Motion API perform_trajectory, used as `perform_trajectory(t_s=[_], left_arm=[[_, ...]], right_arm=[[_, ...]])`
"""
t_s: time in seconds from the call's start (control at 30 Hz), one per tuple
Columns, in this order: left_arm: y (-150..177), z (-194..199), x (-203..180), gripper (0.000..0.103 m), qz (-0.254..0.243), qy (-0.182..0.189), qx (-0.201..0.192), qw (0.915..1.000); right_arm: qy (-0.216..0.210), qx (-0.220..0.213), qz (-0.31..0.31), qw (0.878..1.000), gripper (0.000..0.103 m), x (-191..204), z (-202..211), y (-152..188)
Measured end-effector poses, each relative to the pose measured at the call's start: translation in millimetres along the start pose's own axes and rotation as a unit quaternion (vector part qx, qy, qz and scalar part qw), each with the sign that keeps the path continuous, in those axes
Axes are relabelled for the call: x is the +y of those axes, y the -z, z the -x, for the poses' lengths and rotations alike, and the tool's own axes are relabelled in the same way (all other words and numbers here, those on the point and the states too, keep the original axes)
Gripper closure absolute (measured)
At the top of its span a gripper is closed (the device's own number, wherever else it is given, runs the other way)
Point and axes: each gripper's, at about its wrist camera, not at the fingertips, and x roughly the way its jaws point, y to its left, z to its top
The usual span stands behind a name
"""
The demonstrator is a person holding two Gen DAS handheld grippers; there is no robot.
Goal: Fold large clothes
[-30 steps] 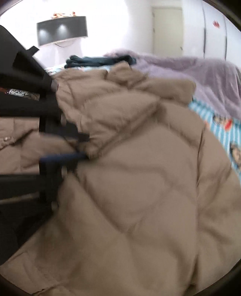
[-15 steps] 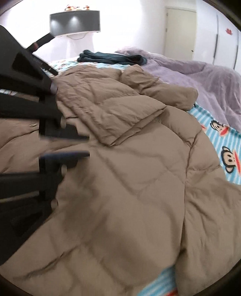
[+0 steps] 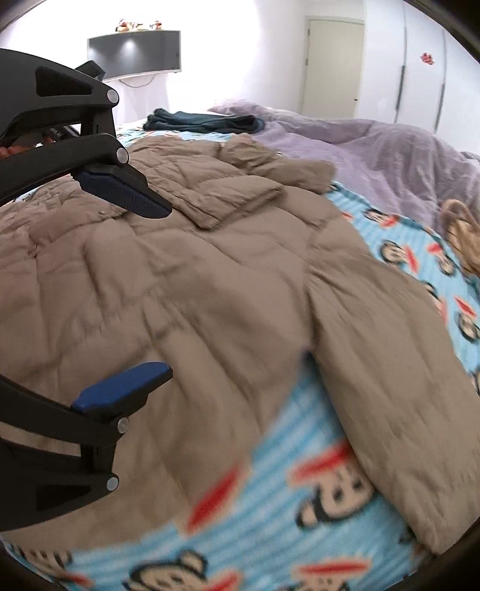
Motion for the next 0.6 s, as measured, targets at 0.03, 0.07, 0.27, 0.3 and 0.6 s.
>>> perform_trajectory(t_s=[0.03,0.07,0.27,0.3,0.6], left_arm=[[1,-1,-8,0.0,-0.002,-0.001,0.001,1.0],[1,1,-15,0.0,-0.003,-0.001,-0.005,1.0],[1,-6,-43,0.0,-0.017,-0.003,0.006,0.9998],[0,-9,-47,0.0,-0.016,-0.004,0.01,0.9998],[1,-24,-67,0.0,-0.013,-0.004,0.032,0.9994]], right_arm=[[0.0,-0.007,-0.004,1.0,0.018,-6,5,-4],[0.003,-0.015,-0.009,1.0,0.018,-15,13,-8],[0.016,-0.082,-0.031,0.996,0.0,-60,47,-34],[0.015,-0.094,-0.037,0.995,0.0,-67,50,-40],[0.007,-0.134,-0.109,0.985,0.0,-136,55,-124]])
